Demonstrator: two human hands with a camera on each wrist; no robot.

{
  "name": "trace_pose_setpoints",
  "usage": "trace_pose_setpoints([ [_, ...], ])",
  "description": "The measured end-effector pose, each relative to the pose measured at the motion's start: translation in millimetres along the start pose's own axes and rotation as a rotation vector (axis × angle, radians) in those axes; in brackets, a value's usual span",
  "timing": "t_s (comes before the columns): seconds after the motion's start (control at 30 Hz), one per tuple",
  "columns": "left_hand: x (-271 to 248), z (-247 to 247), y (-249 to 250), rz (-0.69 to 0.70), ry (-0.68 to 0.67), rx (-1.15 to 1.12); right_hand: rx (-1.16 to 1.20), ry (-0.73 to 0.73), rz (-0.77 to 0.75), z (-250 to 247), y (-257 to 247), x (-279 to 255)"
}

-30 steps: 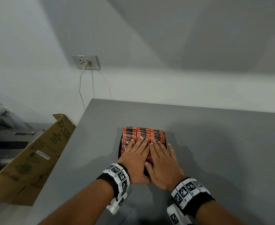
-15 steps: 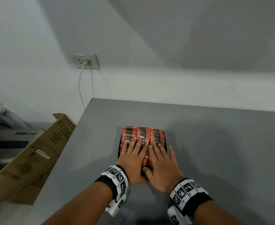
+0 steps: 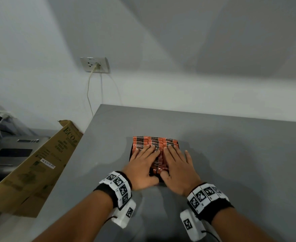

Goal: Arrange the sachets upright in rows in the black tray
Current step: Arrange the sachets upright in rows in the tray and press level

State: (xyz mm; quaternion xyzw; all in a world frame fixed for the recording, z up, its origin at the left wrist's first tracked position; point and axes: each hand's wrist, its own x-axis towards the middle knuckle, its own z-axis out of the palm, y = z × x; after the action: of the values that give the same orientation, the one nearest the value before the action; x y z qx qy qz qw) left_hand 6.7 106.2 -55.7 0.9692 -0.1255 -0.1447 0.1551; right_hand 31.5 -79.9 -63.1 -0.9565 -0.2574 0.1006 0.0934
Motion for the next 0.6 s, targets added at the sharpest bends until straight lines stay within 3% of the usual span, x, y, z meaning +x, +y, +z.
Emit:
trace_pose_setpoints([
  [0.17, 22, 6, -2, -0.115, 0.147, 0.146, -0.034, 0.003, 0.078, 2, 4, 20],
  [0.3, 26, 12, -7, -0.181, 0.110, 0.175, -0.048, -0.054, 0.088, 6, 3, 25],
  [0.47, 24, 20, -13, -0.187, 0.204, 0.159, -0.053, 0.002, 0.083, 11, 4, 24],
  [0.6, 27, 22, -18, -0.206, 0.182, 0.145, -0.052, -0.020, 0.091, 10, 4, 30],
])
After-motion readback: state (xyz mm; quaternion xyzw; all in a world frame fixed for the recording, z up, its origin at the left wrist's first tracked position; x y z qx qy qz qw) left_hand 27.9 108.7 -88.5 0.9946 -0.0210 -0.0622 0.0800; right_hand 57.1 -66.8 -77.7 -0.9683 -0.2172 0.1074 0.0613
